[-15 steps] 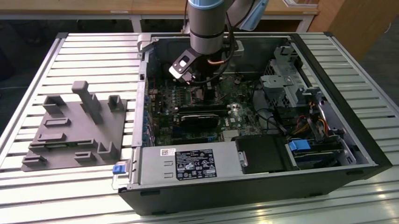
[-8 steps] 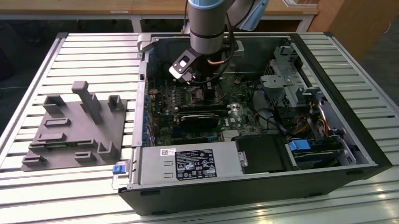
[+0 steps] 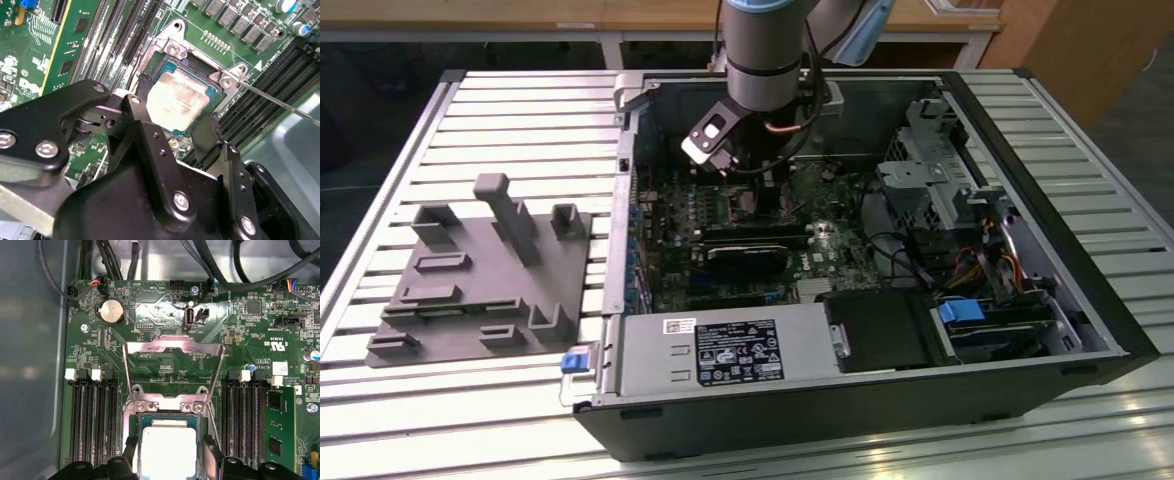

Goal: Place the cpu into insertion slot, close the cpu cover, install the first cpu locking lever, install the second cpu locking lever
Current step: 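Place the cpu into insertion slot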

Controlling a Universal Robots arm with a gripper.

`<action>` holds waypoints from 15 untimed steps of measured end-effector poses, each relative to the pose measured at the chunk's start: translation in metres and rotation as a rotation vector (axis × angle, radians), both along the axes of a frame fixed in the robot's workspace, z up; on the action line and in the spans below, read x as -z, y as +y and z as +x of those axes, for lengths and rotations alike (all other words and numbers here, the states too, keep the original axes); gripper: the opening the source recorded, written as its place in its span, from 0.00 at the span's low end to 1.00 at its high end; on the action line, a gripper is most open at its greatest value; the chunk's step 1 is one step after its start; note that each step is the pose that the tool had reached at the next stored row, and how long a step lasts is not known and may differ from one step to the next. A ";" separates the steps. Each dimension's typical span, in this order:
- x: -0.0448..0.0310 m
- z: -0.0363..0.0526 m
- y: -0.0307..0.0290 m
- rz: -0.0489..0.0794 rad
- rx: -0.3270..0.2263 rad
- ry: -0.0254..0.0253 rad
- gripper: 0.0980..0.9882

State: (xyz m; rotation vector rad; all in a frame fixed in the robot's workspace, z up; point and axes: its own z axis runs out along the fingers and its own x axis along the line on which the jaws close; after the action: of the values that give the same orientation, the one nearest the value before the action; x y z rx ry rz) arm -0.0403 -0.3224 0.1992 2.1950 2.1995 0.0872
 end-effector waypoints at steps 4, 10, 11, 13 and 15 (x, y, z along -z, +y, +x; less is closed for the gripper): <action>-0.0023 0.0003 -0.0001 0.002 0.000 0.0017 0.49; -0.0059 0.0007 -0.0002 0.004 0.000 0.0047 0.23; -0.0065 0.0007 -0.0002 0.004 0.000 0.0052 0.16; -0.0079 0.0008 -0.0002 0.005 0.000 0.0061 0.10; -0.0095 0.0007 -0.0002 0.008 0.000 0.0069 0.03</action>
State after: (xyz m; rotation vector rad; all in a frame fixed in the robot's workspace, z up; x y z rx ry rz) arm -0.0396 -0.3227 0.2088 2.2031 2.2064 0.0890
